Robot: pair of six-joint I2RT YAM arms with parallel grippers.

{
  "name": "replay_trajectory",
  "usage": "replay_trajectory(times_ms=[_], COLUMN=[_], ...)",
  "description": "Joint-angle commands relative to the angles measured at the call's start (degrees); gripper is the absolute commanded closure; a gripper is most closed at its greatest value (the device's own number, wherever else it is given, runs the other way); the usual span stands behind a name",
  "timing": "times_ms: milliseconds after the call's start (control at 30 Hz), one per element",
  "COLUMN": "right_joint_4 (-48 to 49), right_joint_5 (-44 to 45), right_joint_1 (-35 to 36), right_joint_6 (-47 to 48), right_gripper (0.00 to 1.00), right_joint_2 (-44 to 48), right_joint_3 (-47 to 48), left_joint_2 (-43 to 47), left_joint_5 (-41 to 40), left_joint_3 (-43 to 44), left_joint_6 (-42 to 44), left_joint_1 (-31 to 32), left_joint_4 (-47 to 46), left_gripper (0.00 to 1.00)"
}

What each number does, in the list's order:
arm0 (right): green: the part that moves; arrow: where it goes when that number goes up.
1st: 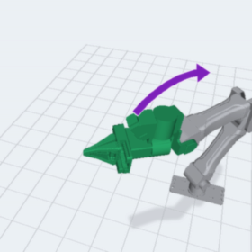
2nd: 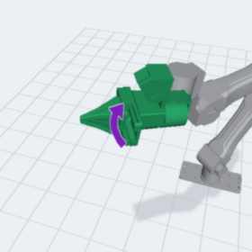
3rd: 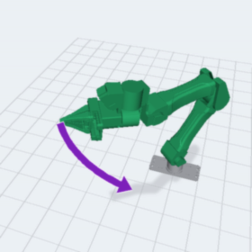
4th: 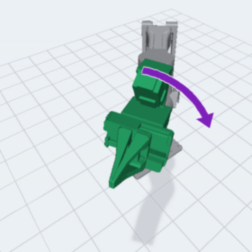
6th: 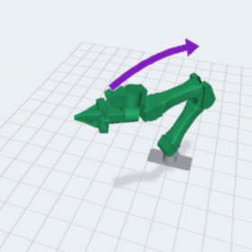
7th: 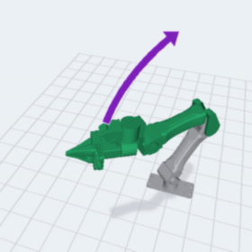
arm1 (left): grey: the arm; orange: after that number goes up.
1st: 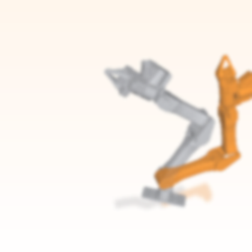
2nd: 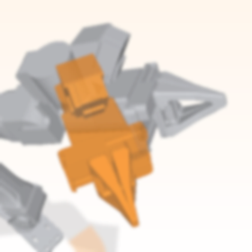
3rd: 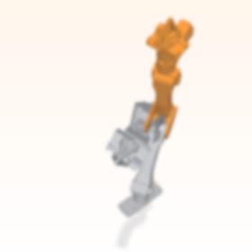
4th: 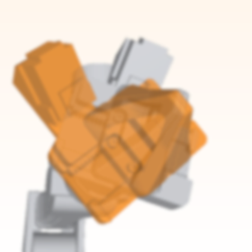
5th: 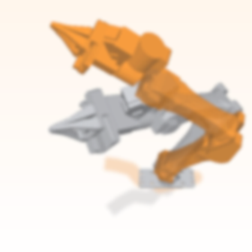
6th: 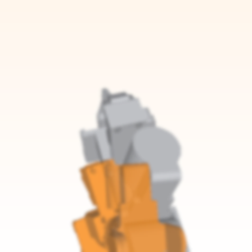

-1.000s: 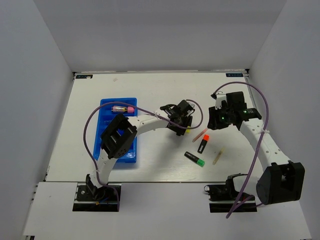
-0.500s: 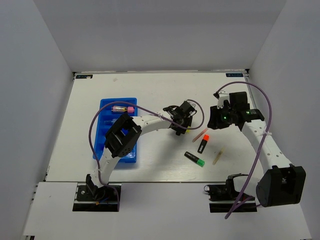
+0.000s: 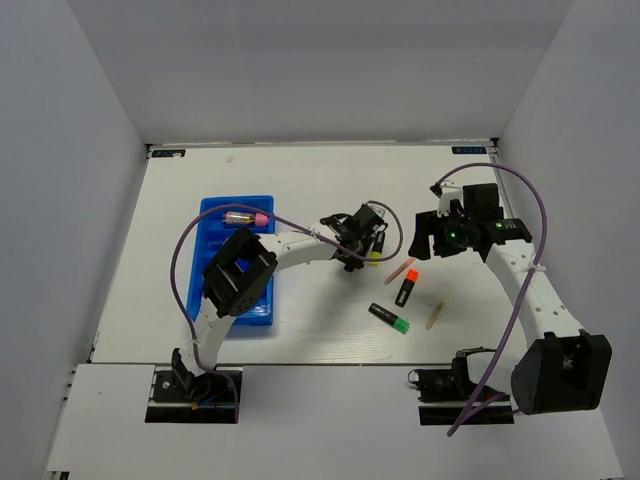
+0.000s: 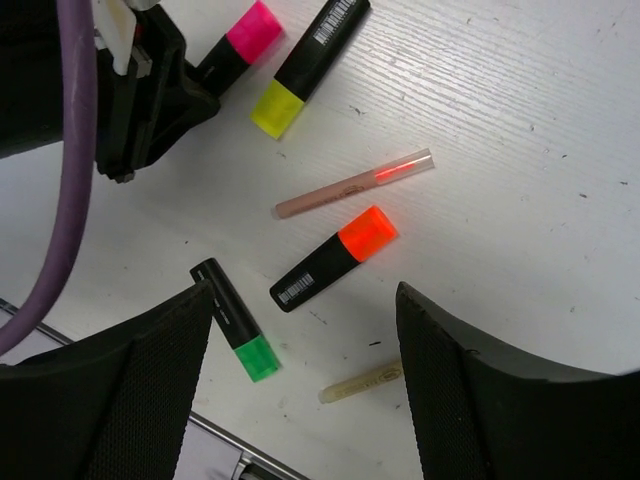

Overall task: Sort the stationery into containers
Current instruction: Pick up the pen from the center of the board, then place the pen in the storage box.

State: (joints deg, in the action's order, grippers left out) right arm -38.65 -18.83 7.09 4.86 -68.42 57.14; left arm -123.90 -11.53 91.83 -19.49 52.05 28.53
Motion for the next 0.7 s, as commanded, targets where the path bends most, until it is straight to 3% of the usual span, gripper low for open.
replay_trajectory(times_ms=[0,400,667], right_joint_4=[0.33,0.25,0.33], right_joint_5=[-2.26,-2.97,-3.93], right_joint_1=[-0.5,-0.5,-0.59], right_joint_6=[0.23,0.24,0.06], right_gripper=[0.24,0.23,0.23], right_joint_2=[1.19,0.66,0.75], right_joint_3=[-0.02,-0.37,-0.37], left_joint_2=[7.17,38.0,52.68], left_joint_5=[-2.17,-12.63,-5.69], left_joint_3=[-2.62,-16.5,-23.97], left_joint_6=[0.76,-2.58,26.58], left_joint_1=[-0.46,-1.6,-10.9], left_joint_4=[3.63,2.66,9.7], left_gripper=[1.0,1.0,1.0])
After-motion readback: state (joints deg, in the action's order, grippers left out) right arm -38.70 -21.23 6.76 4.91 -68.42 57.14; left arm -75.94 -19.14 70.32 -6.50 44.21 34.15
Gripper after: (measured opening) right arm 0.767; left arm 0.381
